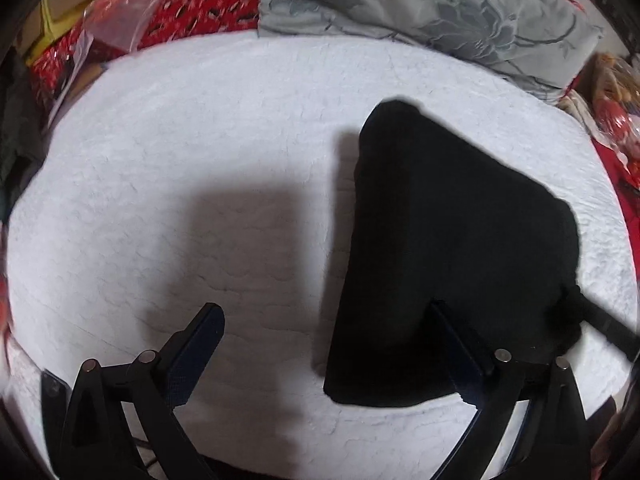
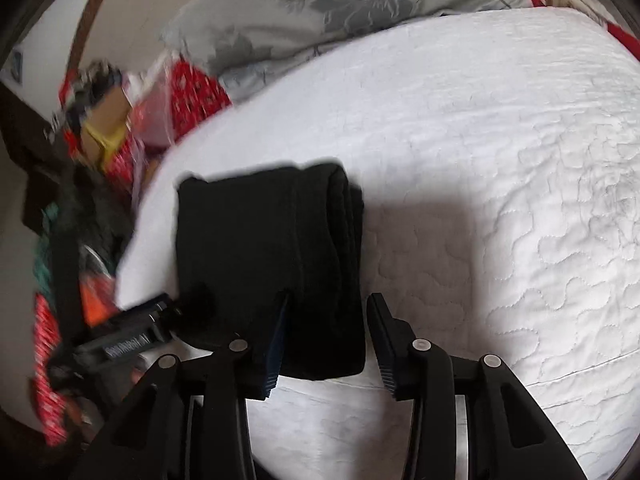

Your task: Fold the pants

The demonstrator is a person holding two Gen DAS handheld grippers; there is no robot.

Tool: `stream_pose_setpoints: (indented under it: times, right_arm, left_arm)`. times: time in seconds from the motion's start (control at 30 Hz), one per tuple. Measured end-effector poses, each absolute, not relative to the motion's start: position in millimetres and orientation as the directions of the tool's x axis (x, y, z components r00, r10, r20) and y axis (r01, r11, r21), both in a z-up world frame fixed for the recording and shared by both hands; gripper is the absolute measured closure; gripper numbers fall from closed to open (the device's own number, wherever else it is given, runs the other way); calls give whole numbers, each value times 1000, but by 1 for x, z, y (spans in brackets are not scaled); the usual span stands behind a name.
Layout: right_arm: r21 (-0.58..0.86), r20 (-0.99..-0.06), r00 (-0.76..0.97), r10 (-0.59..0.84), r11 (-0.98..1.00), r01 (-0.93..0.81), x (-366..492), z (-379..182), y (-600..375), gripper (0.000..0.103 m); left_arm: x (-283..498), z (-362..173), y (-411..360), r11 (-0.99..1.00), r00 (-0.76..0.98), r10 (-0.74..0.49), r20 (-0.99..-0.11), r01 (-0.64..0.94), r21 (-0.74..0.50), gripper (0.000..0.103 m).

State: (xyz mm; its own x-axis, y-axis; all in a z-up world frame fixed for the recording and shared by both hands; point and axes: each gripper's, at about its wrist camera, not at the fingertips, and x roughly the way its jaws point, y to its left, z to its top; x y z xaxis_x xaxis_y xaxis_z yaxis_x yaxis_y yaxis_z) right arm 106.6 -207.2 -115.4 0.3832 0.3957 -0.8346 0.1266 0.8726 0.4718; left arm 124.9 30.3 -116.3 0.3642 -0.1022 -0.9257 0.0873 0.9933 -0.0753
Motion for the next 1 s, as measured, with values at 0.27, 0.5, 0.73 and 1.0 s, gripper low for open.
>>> stream_pose_setpoints:
  times: [0.27,0.5,0.73,1.0]
  right_arm:
    - [543,-787,448,425,822,173,137,-99,-225,54]
    - [487,-834,403,377,846,217,163,-121,-214,59]
    - [565,-807,389,444,770,296,158,-150,-234,67]
    - [634,-758,354,548,747,202,140,-126,-232,49]
  left_arm:
    - [163,-81,31,988,404,-154,-902,65,-140,11]
    - [213,-106,18,991,334,-133,-933,18,-135,13]
    - [227,-146,24,976,277,-205,-939,-7,-216,15]
    - [187,-115,52,945,315,-320,-894,36,-326,12]
